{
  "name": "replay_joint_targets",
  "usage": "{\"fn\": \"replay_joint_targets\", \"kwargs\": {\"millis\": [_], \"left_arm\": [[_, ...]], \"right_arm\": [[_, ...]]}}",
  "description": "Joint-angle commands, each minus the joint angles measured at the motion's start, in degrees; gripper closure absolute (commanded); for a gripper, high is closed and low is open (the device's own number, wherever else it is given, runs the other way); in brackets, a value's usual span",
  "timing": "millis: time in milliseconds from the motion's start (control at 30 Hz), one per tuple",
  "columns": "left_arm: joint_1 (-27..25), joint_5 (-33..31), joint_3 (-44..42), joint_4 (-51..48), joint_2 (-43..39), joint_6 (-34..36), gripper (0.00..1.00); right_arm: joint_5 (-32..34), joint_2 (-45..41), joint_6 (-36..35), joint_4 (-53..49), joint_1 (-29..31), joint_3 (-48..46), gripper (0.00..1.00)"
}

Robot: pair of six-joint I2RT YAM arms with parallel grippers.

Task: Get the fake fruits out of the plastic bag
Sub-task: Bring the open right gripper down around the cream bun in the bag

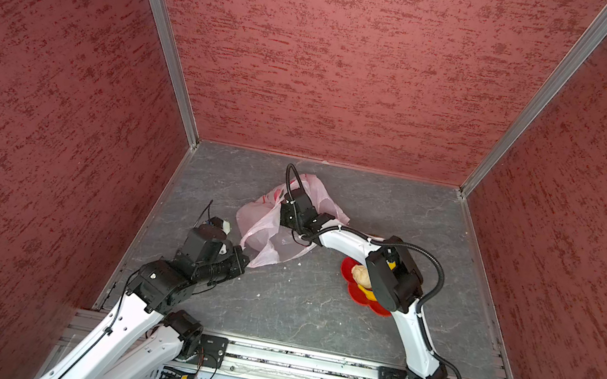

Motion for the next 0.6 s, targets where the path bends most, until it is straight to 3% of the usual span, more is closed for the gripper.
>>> {"fn": "replay_joint_targets", "kwargs": {"millis": [0,567], "left_arm": [[0.33,1.67,-1.64,2.46,-0.62,1.49,1.00],[0.34,6.75,-8.53,8.42,-0.41,2.14,1.00]], "right_arm": [[-1.77,1.28,0.25,1.61,-0.09,2.11,0.14],[-5.15,5.98,1.90,2.11,0.43,7.74,0.17]]}}
